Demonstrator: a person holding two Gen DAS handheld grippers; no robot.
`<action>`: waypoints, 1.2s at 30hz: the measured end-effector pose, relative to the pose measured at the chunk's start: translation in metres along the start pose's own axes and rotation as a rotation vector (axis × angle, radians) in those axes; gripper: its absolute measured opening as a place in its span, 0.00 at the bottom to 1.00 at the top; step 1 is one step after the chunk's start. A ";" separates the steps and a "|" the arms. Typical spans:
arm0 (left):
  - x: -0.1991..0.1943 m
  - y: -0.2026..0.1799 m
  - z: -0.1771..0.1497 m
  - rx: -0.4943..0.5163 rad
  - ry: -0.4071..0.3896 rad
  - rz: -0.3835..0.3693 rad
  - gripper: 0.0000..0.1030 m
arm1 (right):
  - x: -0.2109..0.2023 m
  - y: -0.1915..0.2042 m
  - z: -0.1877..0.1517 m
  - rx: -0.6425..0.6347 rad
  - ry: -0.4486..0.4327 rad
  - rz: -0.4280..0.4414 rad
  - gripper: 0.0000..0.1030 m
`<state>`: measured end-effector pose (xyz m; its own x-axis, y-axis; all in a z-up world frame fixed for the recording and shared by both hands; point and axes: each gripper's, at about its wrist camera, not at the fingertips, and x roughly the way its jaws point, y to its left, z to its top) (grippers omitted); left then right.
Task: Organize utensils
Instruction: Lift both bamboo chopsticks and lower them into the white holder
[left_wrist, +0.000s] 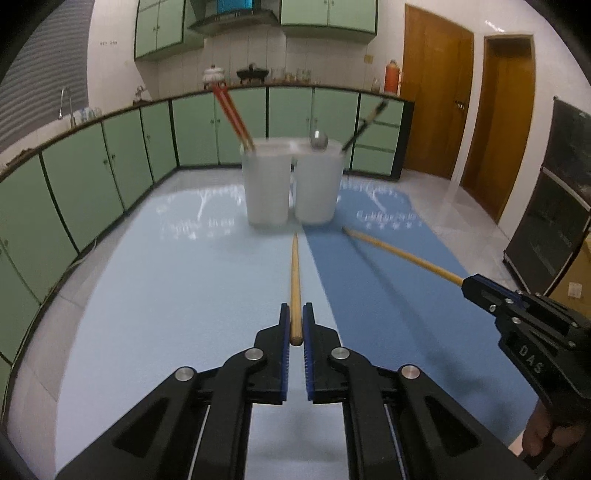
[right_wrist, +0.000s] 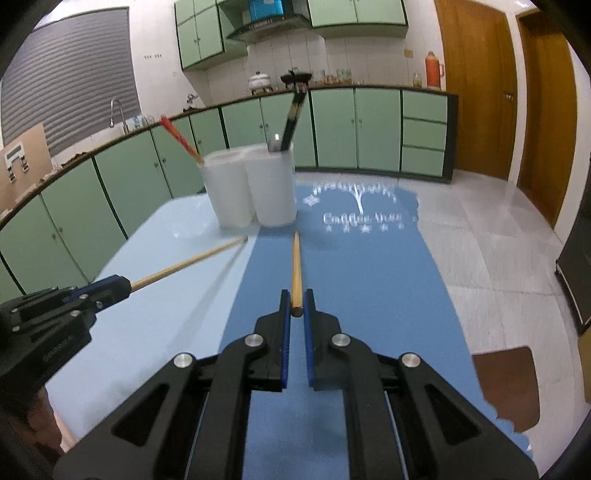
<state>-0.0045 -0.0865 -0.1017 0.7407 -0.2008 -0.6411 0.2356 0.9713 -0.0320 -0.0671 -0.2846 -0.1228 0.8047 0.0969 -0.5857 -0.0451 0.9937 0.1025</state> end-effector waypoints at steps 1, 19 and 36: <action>-0.004 0.000 0.004 0.001 -0.014 -0.001 0.06 | -0.004 0.000 0.005 -0.003 -0.014 0.003 0.06; -0.045 0.013 0.080 0.008 -0.186 -0.059 0.06 | -0.024 -0.005 0.105 0.032 -0.071 0.156 0.06; -0.056 0.029 0.124 0.056 -0.243 -0.083 0.06 | -0.028 0.007 0.179 -0.074 -0.056 0.230 0.06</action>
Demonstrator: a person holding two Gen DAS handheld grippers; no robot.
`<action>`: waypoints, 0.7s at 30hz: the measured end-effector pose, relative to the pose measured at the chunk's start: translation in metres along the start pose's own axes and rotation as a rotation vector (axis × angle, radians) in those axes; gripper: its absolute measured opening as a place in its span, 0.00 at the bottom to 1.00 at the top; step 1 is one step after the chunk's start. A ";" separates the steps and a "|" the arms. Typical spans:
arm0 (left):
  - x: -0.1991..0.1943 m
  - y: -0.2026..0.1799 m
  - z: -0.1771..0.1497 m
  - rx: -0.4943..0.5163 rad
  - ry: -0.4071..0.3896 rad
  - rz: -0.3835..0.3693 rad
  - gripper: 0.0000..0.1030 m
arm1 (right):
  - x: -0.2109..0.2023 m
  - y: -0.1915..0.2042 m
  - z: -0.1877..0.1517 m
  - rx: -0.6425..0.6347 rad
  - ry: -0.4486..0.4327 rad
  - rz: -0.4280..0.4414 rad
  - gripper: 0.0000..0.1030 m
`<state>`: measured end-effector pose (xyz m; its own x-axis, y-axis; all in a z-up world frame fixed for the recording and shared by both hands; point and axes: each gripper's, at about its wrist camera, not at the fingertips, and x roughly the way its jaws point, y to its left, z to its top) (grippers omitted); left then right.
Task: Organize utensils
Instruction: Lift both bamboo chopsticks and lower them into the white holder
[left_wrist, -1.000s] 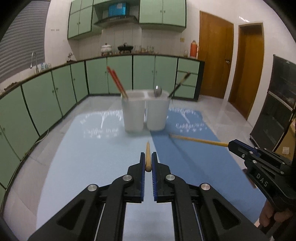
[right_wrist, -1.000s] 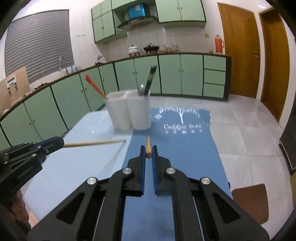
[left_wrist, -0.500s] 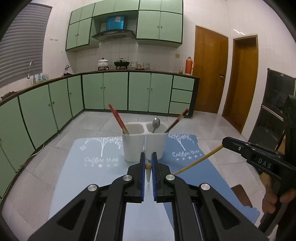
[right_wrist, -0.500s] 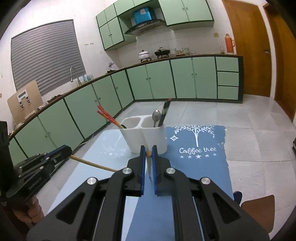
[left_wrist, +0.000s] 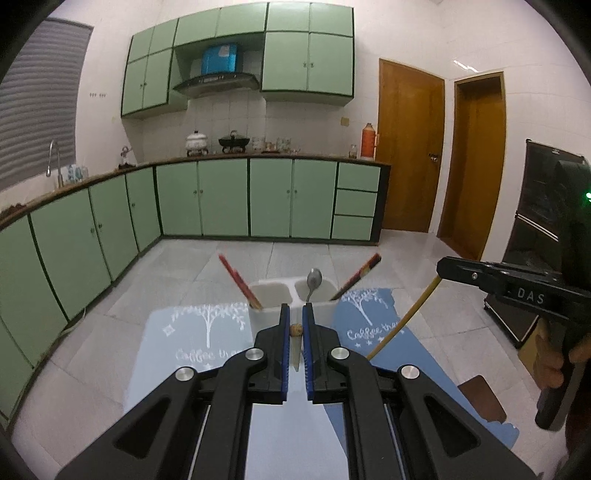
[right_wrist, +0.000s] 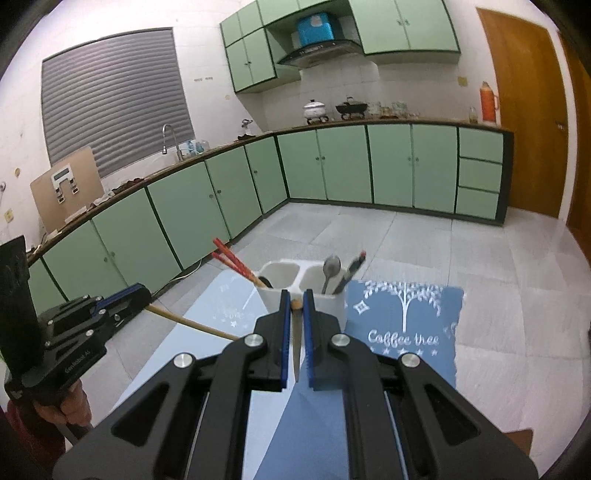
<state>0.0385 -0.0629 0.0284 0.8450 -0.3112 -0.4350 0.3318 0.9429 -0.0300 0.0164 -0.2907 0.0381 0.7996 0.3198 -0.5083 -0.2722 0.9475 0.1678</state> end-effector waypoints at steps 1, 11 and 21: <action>-0.001 0.001 0.003 0.003 -0.006 -0.001 0.06 | -0.002 0.001 0.007 -0.012 -0.007 0.000 0.06; -0.023 0.007 0.063 0.044 -0.155 0.019 0.06 | -0.021 0.009 0.085 -0.097 -0.145 -0.012 0.06; 0.044 0.020 0.090 0.041 -0.177 0.056 0.06 | 0.041 -0.006 0.110 -0.109 -0.111 -0.066 0.06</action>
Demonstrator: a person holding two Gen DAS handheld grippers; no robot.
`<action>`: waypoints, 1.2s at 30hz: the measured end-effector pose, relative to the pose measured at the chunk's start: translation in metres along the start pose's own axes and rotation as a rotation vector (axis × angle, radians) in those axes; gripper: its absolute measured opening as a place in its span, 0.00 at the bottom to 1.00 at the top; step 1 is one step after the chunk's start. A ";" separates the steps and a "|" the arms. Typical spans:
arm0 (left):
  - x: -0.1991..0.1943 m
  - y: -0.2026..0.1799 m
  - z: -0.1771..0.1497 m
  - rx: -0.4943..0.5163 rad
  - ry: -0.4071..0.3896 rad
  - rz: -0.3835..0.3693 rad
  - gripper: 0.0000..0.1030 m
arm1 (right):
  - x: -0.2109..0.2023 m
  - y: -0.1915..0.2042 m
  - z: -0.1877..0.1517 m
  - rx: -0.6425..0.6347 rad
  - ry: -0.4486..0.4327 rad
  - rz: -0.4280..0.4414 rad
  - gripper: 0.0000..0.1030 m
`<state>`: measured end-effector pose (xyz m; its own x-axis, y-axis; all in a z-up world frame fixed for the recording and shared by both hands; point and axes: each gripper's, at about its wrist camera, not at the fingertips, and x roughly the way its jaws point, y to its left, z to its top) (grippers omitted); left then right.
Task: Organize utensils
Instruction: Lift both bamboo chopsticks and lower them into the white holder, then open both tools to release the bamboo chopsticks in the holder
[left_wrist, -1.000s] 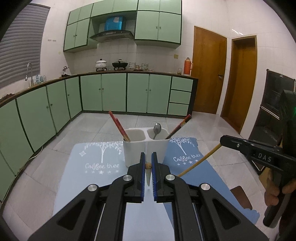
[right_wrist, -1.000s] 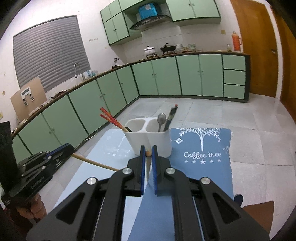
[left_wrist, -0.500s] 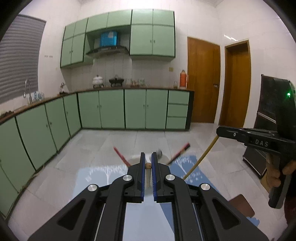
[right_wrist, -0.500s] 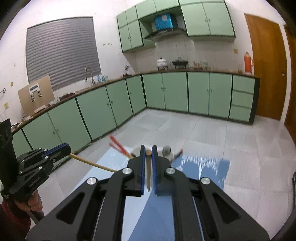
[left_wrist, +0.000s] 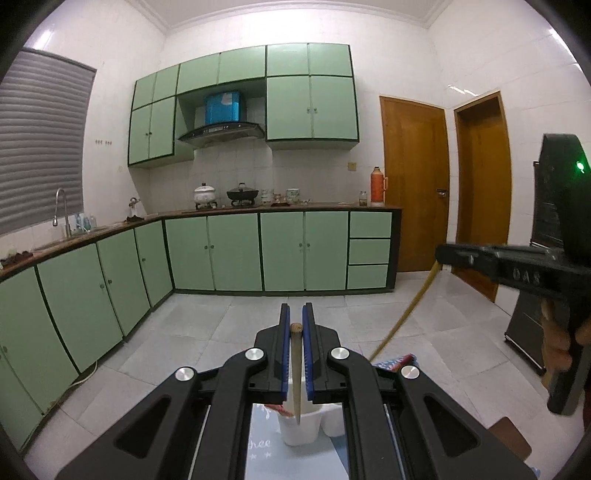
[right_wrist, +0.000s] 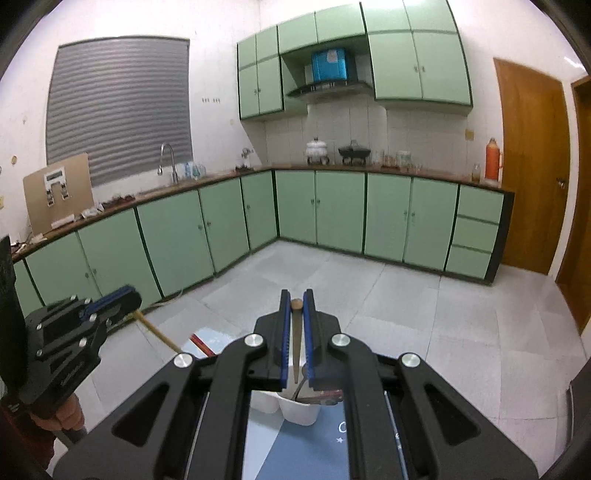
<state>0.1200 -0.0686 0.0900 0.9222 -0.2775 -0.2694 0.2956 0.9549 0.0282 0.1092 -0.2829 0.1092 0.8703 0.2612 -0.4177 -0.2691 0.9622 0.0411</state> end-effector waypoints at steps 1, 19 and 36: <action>0.012 0.002 -0.002 -0.004 0.002 0.004 0.06 | 0.009 -0.001 -0.004 -0.004 0.012 -0.007 0.06; 0.027 0.013 0.035 -0.035 -0.073 -0.057 0.06 | 0.078 0.005 -0.045 0.007 0.161 0.000 0.06; 0.093 0.025 -0.028 -0.103 0.125 -0.044 0.13 | 0.059 0.008 -0.053 0.022 0.157 0.005 0.35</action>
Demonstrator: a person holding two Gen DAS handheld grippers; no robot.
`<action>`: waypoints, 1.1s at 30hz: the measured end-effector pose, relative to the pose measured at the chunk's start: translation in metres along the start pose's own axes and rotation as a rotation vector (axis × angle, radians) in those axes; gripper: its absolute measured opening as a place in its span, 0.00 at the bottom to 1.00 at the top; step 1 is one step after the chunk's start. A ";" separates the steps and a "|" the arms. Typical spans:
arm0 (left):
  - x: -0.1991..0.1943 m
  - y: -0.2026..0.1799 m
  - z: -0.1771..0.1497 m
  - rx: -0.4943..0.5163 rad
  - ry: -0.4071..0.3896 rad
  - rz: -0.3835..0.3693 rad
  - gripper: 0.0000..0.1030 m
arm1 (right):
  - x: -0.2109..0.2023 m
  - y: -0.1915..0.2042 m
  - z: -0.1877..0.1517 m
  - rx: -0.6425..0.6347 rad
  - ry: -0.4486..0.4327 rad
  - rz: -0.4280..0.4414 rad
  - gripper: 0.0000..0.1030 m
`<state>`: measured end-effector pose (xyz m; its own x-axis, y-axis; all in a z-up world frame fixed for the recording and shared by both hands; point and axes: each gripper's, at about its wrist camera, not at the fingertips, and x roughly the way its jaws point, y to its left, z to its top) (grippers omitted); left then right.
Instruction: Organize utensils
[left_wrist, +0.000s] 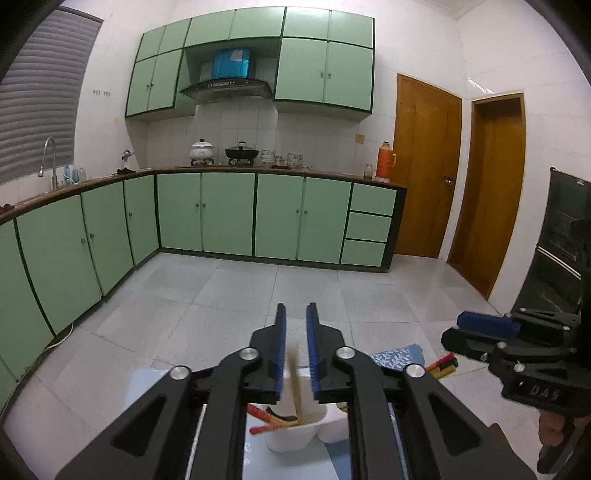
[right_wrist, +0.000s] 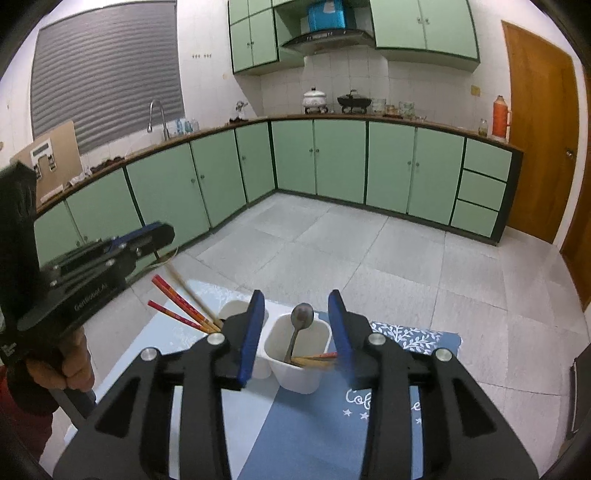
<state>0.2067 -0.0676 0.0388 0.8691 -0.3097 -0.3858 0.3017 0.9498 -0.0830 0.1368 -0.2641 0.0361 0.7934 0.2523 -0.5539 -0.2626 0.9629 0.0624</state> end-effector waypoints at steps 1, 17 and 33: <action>-0.007 -0.001 0.000 0.008 -0.008 0.008 0.18 | -0.004 -0.001 0.000 0.004 -0.008 0.000 0.39; -0.104 -0.010 -0.035 -0.025 -0.031 0.070 0.81 | -0.095 0.014 -0.048 0.069 -0.143 -0.050 0.86; -0.150 -0.035 -0.054 0.029 -0.035 0.087 0.92 | -0.116 0.034 -0.071 0.067 -0.119 -0.011 0.95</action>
<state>0.0450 -0.0522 0.0501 0.9053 -0.2279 -0.3584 0.2351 0.9717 -0.0239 -0.0029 -0.2678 0.0437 0.8569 0.2471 -0.4524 -0.2191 0.9690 0.1142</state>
